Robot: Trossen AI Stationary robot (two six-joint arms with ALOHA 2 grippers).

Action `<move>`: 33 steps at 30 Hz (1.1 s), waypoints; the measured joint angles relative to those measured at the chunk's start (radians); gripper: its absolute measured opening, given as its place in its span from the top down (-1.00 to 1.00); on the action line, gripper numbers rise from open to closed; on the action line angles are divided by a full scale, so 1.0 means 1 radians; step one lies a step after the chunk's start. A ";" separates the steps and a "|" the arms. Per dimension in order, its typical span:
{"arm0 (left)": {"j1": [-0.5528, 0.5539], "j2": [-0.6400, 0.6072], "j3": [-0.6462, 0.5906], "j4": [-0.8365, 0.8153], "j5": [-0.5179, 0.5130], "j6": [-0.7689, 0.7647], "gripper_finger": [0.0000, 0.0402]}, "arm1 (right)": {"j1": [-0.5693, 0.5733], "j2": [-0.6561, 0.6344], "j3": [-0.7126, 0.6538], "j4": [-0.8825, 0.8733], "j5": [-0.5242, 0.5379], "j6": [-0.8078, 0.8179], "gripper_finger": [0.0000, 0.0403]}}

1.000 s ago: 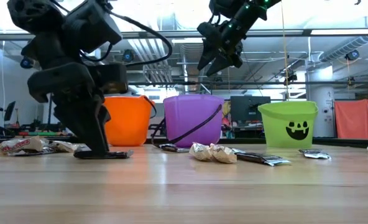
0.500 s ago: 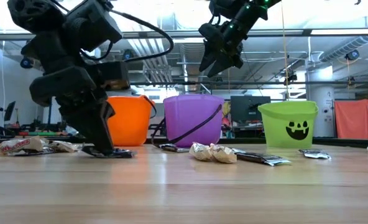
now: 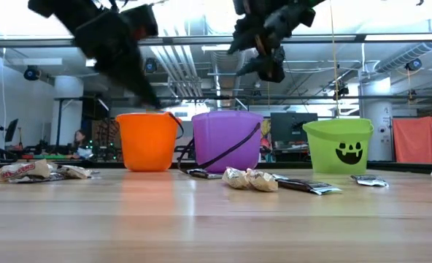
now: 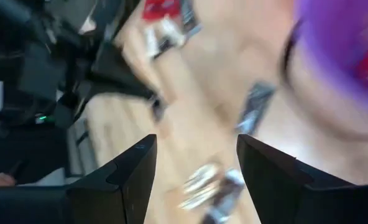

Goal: Sort candy by brand, put in halloween buckets
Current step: Put the brown chocolate bar into the green bucket

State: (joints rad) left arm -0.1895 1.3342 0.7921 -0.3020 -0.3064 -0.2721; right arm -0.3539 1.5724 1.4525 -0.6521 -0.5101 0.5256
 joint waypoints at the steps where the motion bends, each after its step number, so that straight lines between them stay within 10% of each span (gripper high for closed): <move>1: 0.005 -0.009 0.021 -0.018 -0.028 0.025 0.99 | 0.021 0.005 0.000 0.008 -0.003 0.033 -0.07; 20: 0.054 0.020 0.240 -0.144 -0.203 0.290 1.00 | 0.150 0.113 -0.002 0.245 0.065 0.193 -0.07; 33: 0.112 -0.017 0.158 -0.245 -0.071 0.264 1.00 | 0.158 0.141 -0.001 0.178 0.118 0.075 -0.06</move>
State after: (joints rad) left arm -0.0777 1.3177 0.9499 -0.5474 -0.3772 -0.0085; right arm -0.1963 1.7129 1.4513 -0.4741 -0.3916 0.6006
